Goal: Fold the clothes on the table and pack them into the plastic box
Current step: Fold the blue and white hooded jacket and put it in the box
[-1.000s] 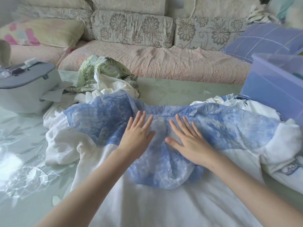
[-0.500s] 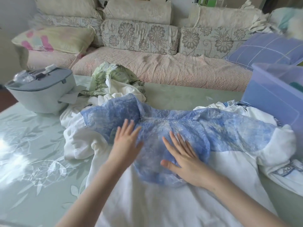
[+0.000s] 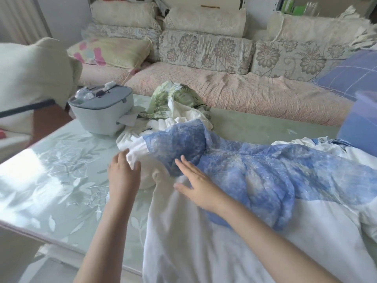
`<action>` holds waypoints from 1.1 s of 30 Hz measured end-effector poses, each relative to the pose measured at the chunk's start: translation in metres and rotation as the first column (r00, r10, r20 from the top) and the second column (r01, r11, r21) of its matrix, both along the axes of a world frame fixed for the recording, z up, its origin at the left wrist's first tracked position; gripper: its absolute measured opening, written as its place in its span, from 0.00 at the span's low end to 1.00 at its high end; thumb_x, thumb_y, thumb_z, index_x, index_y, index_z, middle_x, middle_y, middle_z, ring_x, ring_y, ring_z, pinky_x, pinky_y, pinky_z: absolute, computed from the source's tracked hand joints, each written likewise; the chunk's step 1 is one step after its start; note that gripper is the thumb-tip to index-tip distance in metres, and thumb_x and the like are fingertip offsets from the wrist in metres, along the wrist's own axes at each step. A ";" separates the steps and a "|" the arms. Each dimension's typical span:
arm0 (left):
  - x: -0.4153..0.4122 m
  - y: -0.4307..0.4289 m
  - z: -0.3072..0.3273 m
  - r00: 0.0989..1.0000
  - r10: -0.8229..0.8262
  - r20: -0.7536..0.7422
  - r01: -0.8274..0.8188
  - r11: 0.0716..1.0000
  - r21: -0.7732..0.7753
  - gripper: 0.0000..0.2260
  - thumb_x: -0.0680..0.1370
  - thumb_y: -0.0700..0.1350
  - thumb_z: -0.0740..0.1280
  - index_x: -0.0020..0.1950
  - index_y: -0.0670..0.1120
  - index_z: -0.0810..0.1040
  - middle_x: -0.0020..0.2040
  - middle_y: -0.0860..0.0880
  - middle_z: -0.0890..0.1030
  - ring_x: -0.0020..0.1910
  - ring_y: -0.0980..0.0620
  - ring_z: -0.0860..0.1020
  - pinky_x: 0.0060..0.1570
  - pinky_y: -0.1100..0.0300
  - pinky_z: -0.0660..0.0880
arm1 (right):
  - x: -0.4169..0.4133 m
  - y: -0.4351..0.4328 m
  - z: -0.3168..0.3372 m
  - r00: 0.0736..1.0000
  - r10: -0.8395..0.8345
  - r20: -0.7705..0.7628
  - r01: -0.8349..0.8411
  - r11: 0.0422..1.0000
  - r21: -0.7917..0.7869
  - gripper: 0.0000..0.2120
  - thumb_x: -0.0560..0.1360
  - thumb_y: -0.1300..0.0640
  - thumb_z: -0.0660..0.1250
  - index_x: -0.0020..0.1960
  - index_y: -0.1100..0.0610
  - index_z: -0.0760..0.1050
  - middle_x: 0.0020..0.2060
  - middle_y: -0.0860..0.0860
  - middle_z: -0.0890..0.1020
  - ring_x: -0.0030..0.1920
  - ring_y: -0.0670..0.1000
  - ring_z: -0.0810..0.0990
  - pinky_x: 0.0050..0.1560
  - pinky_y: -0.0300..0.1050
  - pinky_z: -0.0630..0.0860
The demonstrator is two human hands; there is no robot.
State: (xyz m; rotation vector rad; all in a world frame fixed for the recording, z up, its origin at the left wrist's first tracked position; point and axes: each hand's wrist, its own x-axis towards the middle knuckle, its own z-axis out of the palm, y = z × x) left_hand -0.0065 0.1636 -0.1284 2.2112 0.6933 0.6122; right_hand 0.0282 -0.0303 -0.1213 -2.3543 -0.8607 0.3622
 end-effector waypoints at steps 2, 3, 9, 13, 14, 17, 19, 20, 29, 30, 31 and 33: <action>0.002 0.005 -0.003 0.997 0.032 -0.068 -0.042 0.987 -0.157 0.23 0.80 0.45 0.61 0.73 0.39 0.62 0.70 0.37 0.66 0.69 0.39 0.65 0.66 0.49 0.61 | 0.007 0.018 0.001 1.000 -0.003 -0.018 0.003 1.000 -0.007 0.30 0.81 0.48 0.58 0.78 0.47 0.47 0.77 0.46 0.43 0.77 0.47 0.45 0.76 0.49 0.48; 0.002 0.006 -0.004 0.994 0.029 -0.104 -0.050 0.978 -0.203 0.24 0.81 0.47 0.59 0.74 0.38 0.60 0.70 0.36 0.65 0.69 0.39 0.65 0.65 0.50 0.61 | 0.009 0.026 0.000 1.000 -0.013 -0.022 0.013 1.000 -0.001 0.30 0.81 0.48 0.58 0.78 0.46 0.47 0.78 0.46 0.44 0.77 0.47 0.46 0.76 0.49 0.49; 0.015 0.025 -0.007 0.985 0.019 -0.170 -0.097 0.882 -0.460 0.26 0.82 0.55 0.54 0.71 0.36 0.64 0.69 0.37 0.69 0.67 0.41 0.68 0.63 0.50 0.63 | 0.016 0.052 -0.002 0.990 -0.102 -0.098 0.117 0.979 0.168 0.30 0.80 0.51 0.59 0.78 0.49 0.50 0.77 0.47 0.54 0.76 0.46 0.53 0.75 0.47 0.54; 0.017 0.033 -0.004 0.990 -0.046 -0.136 -0.052 0.767 -0.639 0.17 0.78 0.53 0.64 0.45 0.38 0.76 0.44 0.41 0.76 0.42 0.44 0.74 0.43 0.55 0.69 | 0.017 0.060 -0.001 0.988 -0.149 -0.046 0.156 0.960 0.233 0.27 0.80 0.53 0.59 0.77 0.49 0.55 0.76 0.49 0.58 0.75 0.47 0.56 0.74 0.45 0.55; 0.016 0.034 -0.003 0.990 -0.092 -0.111 -0.010 0.727 -0.687 0.15 0.75 0.52 0.68 0.40 0.39 0.77 0.41 0.41 0.75 0.40 0.45 0.74 0.42 0.55 0.69 | 0.017 0.062 0.001 0.985 -0.168 -0.034 0.171 0.949 0.264 0.26 0.80 0.53 0.59 0.76 0.49 0.56 0.75 0.49 0.59 0.75 0.47 0.57 0.73 0.43 0.55; 0.012 0.028 0.004 0.982 -0.184 -0.031 0.089 0.610 -0.787 0.07 0.73 0.47 0.71 0.42 0.44 0.80 0.43 0.45 0.76 0.45 0.48 0.73 0.46 0.54 0.70 | 0.017 0.068 0.011 0.980 -0.200 0.000 0.191 0.933 0.306 0.23 0.81 0.53 0.57 0.75 0.52 0.61 0.74 0.50 0.62 0.74 0.48 0.60 0.72 0.43 0.57; 0.014 0.028 0.005 0.984 -0.179 -0.015 0.098 0.604 -0.791 0.03 0.76 0.47 0.69 0.44 0.50 0.80 0.46 0.51 0.75 0.51 0.51 0.72 0.48 0.54 0.70 | 0.016 0.074 0.017 0.980 -0.197 -0.010 0.191 0.936 0.295 0.22 0.82 0.50 0.56 0.74 0.53 0.63 0.74 0.50 0.63 0.73 0.49 0.62 0.72 0.46 0.59; 0.016 0.029 0.002 0.984 -0.179 -0.022 0.098 0.630 -0.770 0.03 0.77 0.48 0.67 0.44 0.51 0.79 0.47 0.51 0.75 0.51 0.50 0.72 0.48 0.54 0.70 | 0.016 0.077 0.018 0.982 -0.188 -0.037 0.190 0.941 0.281 0.22 0.82 0.49 0.55 0.74 0.53 0.63 0.74 0.51 0.63 0.73 0.50 0.63 0.72 0.47 0.61; 0.016 0.035 -0.008 0.951 -0.294 -0.090 0.101 0.576 -0.811 0.13 0.70 0.48 0.69 0.47 0.39 0.75 0.43 0.42 0.70 0.37 0.48 0.69 0.38 0.58 0.66 | 0.017 0.094 0.006 0.922 -0.096 -0.376 0.230 0.916 0.329 0.26 0.82 0.43 0.51 0.75 0.56 0.61 0.73 0.49 0.66 0.74 0.48 0.61 0.75 0.45 0.55; 0.016 0.036 -0.007 0.948 -0.298 -0.113 0.102 0.620 -0.778 0.14 0.70 0.49 0.69 0.46 0.39 0.75 0.40 0.43 0.70 0.34 0.50 0.67 0.35 0.59 0.64 | 0.017 0.095 0.003 0.919 -0.089 -0.384 0.225 0.918 0.327 0.26 0.81 0.43 0.51 0.75 0.56 0.62 0.73 0.49 0.66 0.74 0.48 0.61 0.75 0.45 0.55; 0.014 0.034 -0.004 0.949 -0.282 -0.143 0.101 0.697 -0.710 0.16 0.69 0.51 0.70 0.45 0.39 0.76 0.37 0.44 0.71 0.32 0.50 0.66 0.34 0.59 0.63 | 0.017 0.094 0.004 0.921 -0.087 -0.380 0.219 0.921 0.322 0.27 0.82 0.43 0.50 0.75 0.56 0.63 0.73 0.49 0.67 0.73 0.48 0.62 0.74 0.44 0.55; 0.009 0.032 0.008 0.985 -0.148 -0.087 0.083 0.854 -0.514 0.19 0.67 0.54 0.71 0.43 0.37 0.78 0.34 0.46 0.73 0.31 0.49 0.67 0.33 0.57 0.63 | 0.017 0.093 0.006 0.933 -0.079 -0.351 0.201 0.924 0.325 0.26 0.82 0.44 0.50 0.74 0.57 0.63 0.73 0.50 0.66 0.74 0.48 0.61 0.72 0.40 0.55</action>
